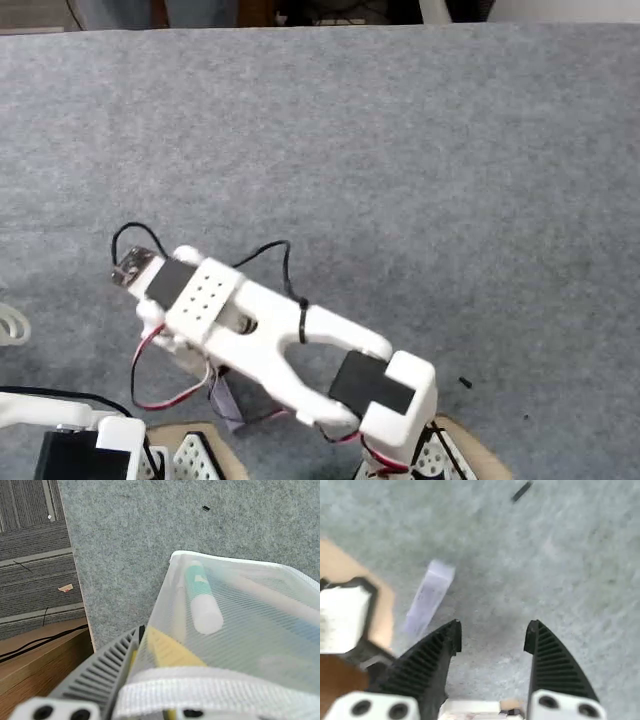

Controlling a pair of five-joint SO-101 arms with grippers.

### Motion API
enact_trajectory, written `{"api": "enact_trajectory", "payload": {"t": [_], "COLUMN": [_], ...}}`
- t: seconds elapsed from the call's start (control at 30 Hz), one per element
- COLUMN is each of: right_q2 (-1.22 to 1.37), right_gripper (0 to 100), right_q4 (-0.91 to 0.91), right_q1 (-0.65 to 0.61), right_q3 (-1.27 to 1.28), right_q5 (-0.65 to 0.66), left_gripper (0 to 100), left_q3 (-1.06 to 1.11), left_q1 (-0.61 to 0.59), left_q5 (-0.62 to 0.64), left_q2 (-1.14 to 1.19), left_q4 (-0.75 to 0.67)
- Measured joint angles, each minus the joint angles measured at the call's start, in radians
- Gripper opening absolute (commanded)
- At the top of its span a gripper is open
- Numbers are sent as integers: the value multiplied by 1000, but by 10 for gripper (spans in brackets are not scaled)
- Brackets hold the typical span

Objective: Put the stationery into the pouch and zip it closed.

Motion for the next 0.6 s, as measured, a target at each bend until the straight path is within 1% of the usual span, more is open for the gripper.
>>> {"api": "enact_trajectory", "payload": {"t": [0.23,0.4,0.6], "right_q2": [5,107,196], "right_gripper": [230,227,225], "right_q4": [15,3,3], "right_q1": [-2,-3,-3], "right_q3": [-12,-26,-146], "right_q5": [-107,-224,-249], "left_gripper": [29,29,29], "left_q3": [0,0,0], "left_q1": [0,-2,-46], "left_q5": [0,0,-52], "left_q2": [0,0,2], "left_q4": [0,0,0]}}
